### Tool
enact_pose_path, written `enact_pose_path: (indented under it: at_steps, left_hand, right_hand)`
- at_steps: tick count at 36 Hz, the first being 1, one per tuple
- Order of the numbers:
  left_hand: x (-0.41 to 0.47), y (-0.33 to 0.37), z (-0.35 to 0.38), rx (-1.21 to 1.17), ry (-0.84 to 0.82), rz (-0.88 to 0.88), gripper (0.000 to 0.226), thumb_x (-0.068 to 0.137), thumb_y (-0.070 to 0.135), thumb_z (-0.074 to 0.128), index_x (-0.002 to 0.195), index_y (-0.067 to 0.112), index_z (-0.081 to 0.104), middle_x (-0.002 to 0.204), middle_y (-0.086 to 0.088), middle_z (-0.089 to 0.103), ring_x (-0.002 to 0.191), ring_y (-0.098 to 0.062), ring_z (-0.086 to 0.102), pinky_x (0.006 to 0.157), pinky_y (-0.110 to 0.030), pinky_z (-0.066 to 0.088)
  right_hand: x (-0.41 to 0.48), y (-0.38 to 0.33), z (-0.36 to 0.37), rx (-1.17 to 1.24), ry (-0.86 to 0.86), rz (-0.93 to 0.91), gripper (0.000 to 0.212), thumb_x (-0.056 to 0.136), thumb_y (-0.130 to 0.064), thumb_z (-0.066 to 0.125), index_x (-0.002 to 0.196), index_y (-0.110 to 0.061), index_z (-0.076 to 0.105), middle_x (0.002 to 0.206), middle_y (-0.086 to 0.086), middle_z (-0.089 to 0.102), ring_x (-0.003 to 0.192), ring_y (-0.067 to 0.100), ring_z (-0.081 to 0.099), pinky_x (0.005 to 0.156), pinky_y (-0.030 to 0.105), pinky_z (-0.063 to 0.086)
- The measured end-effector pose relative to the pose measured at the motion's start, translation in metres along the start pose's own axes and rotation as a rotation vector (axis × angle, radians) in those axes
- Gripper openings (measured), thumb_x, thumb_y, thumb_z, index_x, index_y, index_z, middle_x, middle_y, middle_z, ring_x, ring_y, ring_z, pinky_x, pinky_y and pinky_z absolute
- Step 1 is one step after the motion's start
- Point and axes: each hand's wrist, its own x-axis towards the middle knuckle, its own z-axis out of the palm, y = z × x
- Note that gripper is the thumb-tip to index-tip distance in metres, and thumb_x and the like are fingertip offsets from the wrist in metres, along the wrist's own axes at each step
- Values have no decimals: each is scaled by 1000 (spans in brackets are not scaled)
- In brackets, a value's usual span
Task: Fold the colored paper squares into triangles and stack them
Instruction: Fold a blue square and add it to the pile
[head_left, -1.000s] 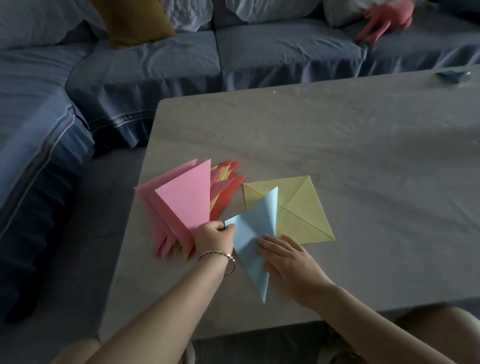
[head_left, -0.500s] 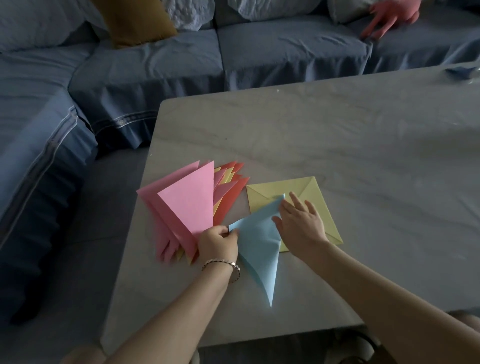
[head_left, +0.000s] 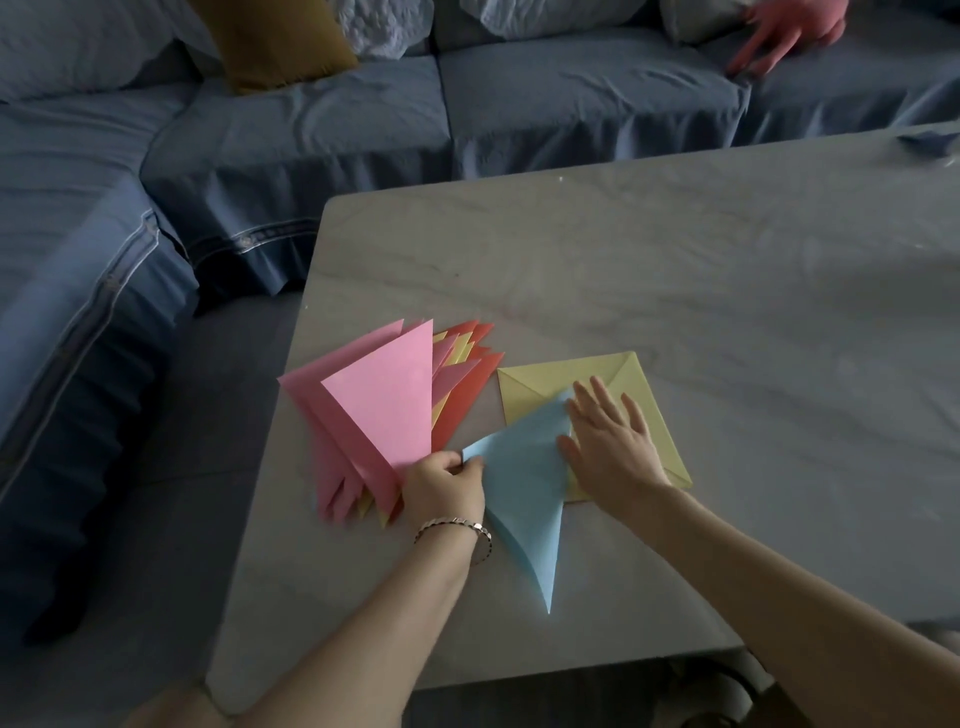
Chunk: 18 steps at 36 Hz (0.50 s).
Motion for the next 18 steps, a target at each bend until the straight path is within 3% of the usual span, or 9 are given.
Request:
enact_pose_path:
  at_steps: [2, 3, 5, 6, 12, 18]
  left_hand:
    - [-1, 0, 0, 4, 3, 4, 46, 75, 14, 62, 46, 13, 27, 48, -2, 17, 51, -18, 17, 47, -29, 17]
    - [-1, 0, 0, 3, 2, 5, 46, 75, 14, 62, 46, 14, 27, 48, -1, 17, 51, -18, 17, 47, -29, 17]
    - [-1, 0, -1, 1, 0, 5, 45, 75, 14, 62, 46, 14, 27, 49, -2, 18, 52, -19, 18, 48, -29, 18]
    - [-1, 0, -1, 2, 2, 4, 45, 75, 15, 62, 46, 13, 27, 49, -3, 18, 52, -19, 18, 48, -28, 18]
    - [0, -1, 0, 18, 9, 4, 46, 73, 14, 61, 46, 13, 24, 51, -4, 16, 52, -20, 18, 49, -28, 17]
    - [-2, 1, -1, 41, 14, 0, 47, 74, 13, 61, 45, 12, 23, 50, -3, 14, 50, -19, 15, 47, -30, 15]
  right_hand:
    - [-13, 1, 5, 29, 56, -98, 65, 94, -46, 5, 139, -12, 39, 153, 2, 23, 144, 17, 6, 114, 36, -1]
    - [-19, 3, 7, 24, 88, -138, 71, 94, -46, 0, 130, -13, 51, 146, 3, 37, 141, 19, 21, 114, 38, 11]
    - [-31, 7, 11, 13, 149, -209, 72, 98, -43, 1, 113, -15, 66, 128, 2, 58, 128, 23, 45, 108, 38, 30]
    - [-38, 9, 11, 30, 142, -245, 69, 99, -42, 4, 109, -17, 67, 124, 1, 61, 124, 23, 49, 107, 36, 30]
    - [-73, 15, 13, 106, 197, -475, 57, 101, -39, 15, 106, -23, 69, 123, -5, 62, 123, 17, 50, 100, 49, 34]
    - [-81, 19, 13, 158, 179, -559, 52, 101, -41, 19, 104, -28, 68, 123, -7, 61, 127, 17, 46, 103, 46, 29]
